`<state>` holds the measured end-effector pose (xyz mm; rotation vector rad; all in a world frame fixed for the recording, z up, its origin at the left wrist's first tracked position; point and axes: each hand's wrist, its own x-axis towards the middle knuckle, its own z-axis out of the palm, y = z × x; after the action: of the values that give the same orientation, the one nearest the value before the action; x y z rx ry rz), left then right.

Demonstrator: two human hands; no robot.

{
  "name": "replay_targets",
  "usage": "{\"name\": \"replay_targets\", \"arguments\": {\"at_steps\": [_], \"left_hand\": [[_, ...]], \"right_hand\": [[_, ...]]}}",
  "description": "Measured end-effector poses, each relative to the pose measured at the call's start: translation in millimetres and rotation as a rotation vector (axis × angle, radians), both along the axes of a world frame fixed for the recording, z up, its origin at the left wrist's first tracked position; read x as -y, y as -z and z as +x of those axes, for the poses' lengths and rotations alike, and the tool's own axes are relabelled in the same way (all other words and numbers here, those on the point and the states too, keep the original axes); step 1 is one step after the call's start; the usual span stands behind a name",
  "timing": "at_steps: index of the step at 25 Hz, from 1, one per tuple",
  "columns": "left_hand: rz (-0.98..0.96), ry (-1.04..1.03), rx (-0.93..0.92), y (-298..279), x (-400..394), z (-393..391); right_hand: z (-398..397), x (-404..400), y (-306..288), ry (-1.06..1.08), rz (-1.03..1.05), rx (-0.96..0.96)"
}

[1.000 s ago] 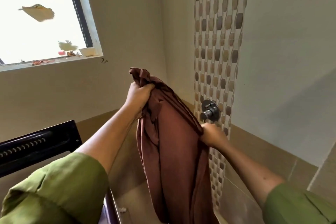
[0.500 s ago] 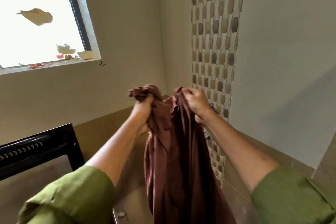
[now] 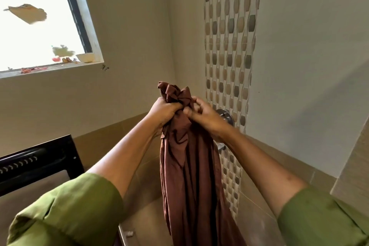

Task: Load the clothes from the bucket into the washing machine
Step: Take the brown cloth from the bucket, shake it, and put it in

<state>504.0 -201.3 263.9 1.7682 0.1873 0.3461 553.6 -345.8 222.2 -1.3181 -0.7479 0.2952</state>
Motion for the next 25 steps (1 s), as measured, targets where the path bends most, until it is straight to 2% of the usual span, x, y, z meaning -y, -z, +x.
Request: {"name": "replay_targets", "arguments": {"at_steps": [2, 6, 7, 9, 12, 13, 15, 17, 18, 22, 23, 25], "left_hand": [[-0.017, -0.027, 0.045, 0.4, -2.0, 3.3], [-0.049, -0.083, 0.089, 1.2, -8.3, 3.0], [-0.091, -0.106, 0.105, -0.3, -12.1, 2.3], [-0.164, -0.143, 0.132, -5.5, -21.6, 0.4], [-0.230, -0.203, 0.149, -9.1, -38.6, -1.9], [-0.265, -0.233, 0.157, -9.2, -44.5, -2.6], [-0.365, -0.296, 0.184, -7.3, -59.1, -3.8], [-0.472, -0.340, 0.194, -4.7, -76.0, -5.7], [-0.524, -0.348, 0.207, -3.6, -83.2, -6.2], [-0.686, -0.327, 0.366, -9.3, -98.9, -11.1], [-0.693, -0.300, 0.407, -11.5, -94.1, -12.5], [-0.572, -0.230, 0.447, -12.6, -66.7, -12.0]], "right_hand": [[-1.0, 3.6, 18.5, -0.013, -0.160, 0.058], [-0.8, 8.3, 44.7, -0.015, -0.146, -0.001], [0.6, 11.7, 54.1, 0.004, -0.207, 0.031], [7.7, 19.7, 81.0, 0.107, -0.503, 0.165], [19.8, 37.9, 129.5, 0.318, -1.118, 0.313], [22.7, 47.5, 144.0, 0.401, -1.245, 0.295], [33.2, 70.9, 157.8, 0.559, -1.344, 0.212], [49.5, 90.0, 144.3, 0.737, -1.291, 0.155], [57.4, 95.0, 128.1, 0.839, -1.195, 0.140], [68.6, 85.1, 26.7, 1.178, -0.586, 0.054], [67.2, 76.6, 0.1, 1.185, -0.398, 0.030], [57.4, 44.5, -47.0, 0.993, -0.088, 0.043]]}}
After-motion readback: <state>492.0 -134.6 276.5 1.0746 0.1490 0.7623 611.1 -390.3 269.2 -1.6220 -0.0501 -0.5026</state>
